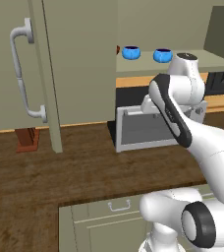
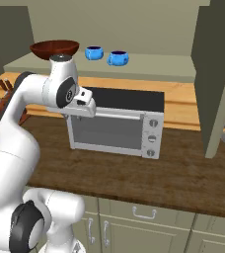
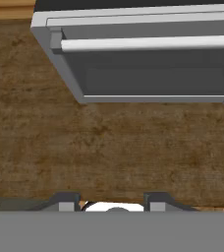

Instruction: Gather all objects into one cabinet and sort the glasses and bowls to opposite sides.

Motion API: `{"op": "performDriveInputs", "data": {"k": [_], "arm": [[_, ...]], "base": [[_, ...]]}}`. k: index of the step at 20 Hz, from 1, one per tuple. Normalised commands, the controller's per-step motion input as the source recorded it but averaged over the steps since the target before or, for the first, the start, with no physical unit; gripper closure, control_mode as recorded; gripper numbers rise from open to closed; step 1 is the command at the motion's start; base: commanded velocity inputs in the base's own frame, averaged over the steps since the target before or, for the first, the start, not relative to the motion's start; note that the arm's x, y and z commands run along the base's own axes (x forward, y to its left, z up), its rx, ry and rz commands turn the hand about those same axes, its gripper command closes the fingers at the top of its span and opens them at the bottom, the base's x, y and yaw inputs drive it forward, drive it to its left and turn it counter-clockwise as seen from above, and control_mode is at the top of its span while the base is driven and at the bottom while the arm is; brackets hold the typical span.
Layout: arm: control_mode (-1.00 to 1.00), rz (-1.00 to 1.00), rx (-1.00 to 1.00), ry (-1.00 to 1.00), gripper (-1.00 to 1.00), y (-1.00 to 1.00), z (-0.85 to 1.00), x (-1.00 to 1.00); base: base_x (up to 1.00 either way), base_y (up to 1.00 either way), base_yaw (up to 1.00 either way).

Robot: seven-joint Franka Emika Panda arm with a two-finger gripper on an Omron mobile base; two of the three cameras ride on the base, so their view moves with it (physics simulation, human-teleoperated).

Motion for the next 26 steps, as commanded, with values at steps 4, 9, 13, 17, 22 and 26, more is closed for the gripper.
{"op": "performDriveInputs", "data": {"k": [4,9,13,17,22,26], "arm": [[-1.0,0.0,0.01,0.01,-1.0,0.0,-0.03,-0.03],[-1.0,0.0,0.05,-0.09,-1.0,-0.01,0.01,-0.36],[-1.0,0.0,0.07,-0.28,-1.0,-0.06,0.12,-0.76],[-1.0,0.0,0.03,-0.38,-1.0,-0.07,0.24,-0.82],[-1.0,-0.01,-0.05,-0.41,-1.0,-0.06,0.56,-0.84],[-1.0,-0.1,-0.13,-0.26,-1.0,0.01,0.67,-0.63]], "base": [[0.0,0.0,0.0],[0.0,0.0,0.0],[0.0,0.0,0.0],[0.0,0.0,0.0],[0.0,0.0,0.0],[0.0,0.0,0.0]]}}
